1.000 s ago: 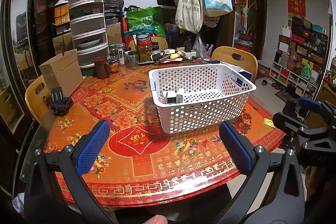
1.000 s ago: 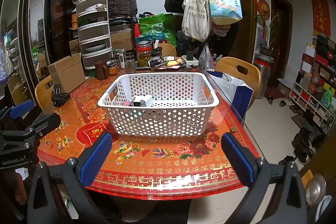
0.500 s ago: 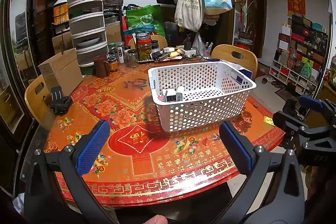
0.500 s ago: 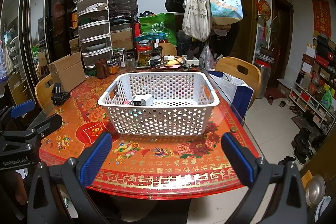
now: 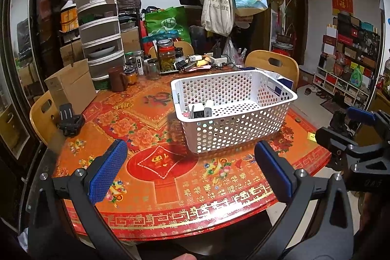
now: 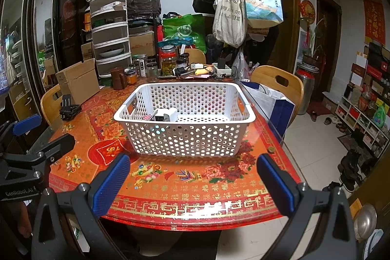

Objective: Organize rigid objects

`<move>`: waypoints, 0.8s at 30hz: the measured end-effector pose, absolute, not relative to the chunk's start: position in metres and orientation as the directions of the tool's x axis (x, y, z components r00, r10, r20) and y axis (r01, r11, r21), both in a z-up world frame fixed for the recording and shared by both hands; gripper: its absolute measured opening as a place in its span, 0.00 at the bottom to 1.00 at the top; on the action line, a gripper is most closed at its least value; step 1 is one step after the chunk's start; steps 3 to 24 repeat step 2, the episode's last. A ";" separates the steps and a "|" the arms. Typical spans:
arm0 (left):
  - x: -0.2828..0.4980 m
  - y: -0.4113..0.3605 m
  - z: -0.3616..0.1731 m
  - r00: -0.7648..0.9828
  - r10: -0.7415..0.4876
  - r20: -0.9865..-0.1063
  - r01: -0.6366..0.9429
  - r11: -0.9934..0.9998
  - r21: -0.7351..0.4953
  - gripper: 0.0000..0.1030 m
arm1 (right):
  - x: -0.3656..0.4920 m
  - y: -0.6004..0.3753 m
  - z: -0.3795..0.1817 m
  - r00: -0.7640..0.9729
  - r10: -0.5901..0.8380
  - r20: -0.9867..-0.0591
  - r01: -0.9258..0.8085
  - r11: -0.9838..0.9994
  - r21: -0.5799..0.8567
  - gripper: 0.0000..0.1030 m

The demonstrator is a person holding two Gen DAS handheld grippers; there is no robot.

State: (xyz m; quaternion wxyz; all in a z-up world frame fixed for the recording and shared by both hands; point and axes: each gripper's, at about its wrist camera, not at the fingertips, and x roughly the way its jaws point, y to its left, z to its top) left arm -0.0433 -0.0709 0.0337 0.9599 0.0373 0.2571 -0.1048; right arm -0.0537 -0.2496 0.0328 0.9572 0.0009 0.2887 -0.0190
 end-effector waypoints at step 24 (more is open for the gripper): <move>-0.043 -0.067 0.034 0.847 -0.186 -0.498 0.216 0.976 0.004 1.00 | -0.054 -0.249 0.033 0.832 -0.036 -0.554 0.037 0.999 -0.010 1.00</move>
